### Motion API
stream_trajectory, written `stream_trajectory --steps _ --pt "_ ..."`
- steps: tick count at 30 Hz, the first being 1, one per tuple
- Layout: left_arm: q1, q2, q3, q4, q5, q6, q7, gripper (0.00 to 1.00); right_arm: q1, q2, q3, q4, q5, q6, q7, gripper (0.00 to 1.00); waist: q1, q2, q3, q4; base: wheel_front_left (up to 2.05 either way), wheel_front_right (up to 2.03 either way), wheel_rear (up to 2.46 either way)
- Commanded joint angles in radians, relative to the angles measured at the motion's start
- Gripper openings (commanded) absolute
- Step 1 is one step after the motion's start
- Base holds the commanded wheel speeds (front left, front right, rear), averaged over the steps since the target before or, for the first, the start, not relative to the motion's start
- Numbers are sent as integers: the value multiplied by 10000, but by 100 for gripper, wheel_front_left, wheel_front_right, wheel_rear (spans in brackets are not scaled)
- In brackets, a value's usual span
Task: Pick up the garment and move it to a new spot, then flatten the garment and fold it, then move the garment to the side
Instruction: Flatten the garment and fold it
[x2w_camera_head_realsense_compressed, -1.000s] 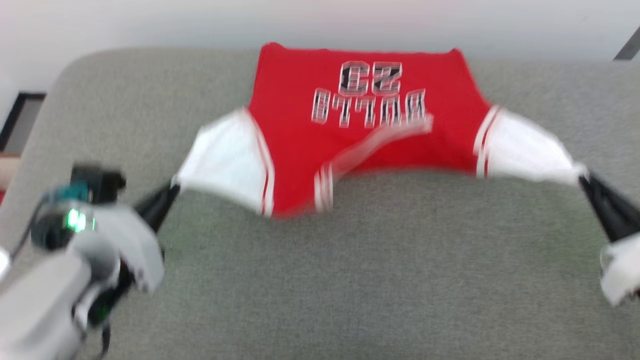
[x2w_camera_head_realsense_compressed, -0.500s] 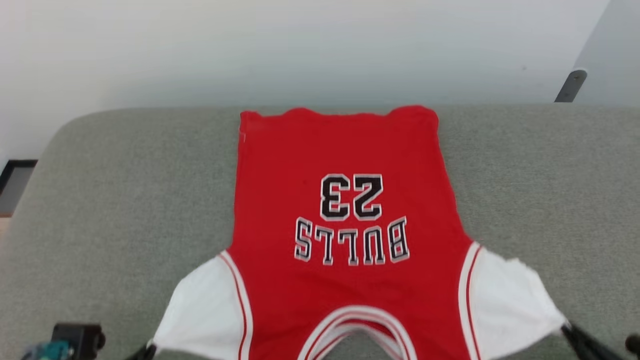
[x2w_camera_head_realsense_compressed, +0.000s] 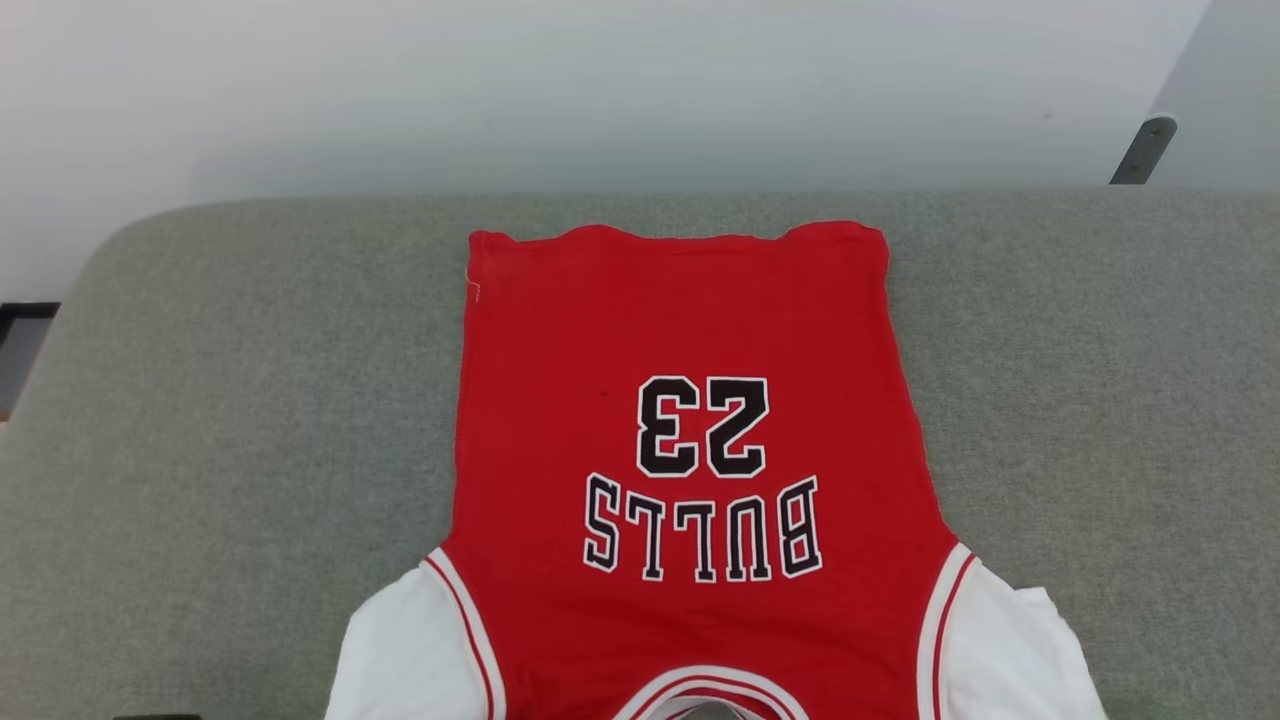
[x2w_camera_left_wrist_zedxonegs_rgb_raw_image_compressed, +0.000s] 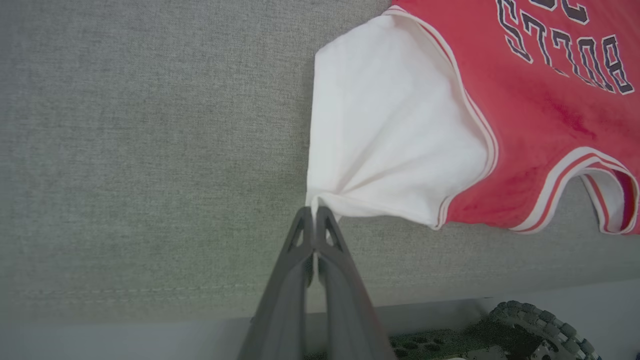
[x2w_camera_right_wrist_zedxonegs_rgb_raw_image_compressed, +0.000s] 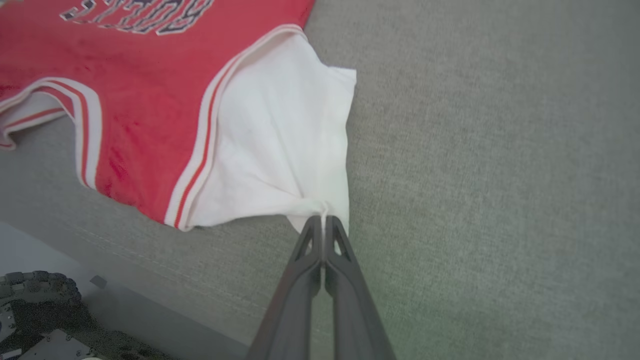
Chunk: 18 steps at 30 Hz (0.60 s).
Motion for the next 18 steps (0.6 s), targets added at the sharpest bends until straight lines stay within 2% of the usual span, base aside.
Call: stream_trajectory --steps 1,9,10,13,14,15,18 --pt "-59 -102 32 -11 120 77 -50 0 -44 87 43 146 68 -8 153 0 0 -1 65 21 0 0 0" --pt "-536 -584 -62 162 372 4 29 0 -1187 308 772 1228 105 -10 1120 0 0 -1 329 76 0 0 0" --pt "-585 -631 -73 187 397 4 52 0 -1350 346 838 1446 137 -10 1235 2 0 -1 353 78 0 0 0" --pt "-776 -784 -129 197 492 -27 124 0 -1734 413 1154 1985 165 -10 1494 44 0 -1 409 117 0 0 0" --pt "-833 -816 -142 214 531 -43 172 0 -1855 411 1324 2078 196 -10 1570 87 0 -1 421 140 0 0 0" --pt "-870 -843 -154 236 550 -58 204 0 -1993 403 1395 2153 263 -10 1624 100 0 -1 431 152 0 0 0" --pt "-962 -923 -162 245 607 -81 204 0 -2183 244 1553 2162 552 -19 1883 100 0 -1 448 165 0 0 0"
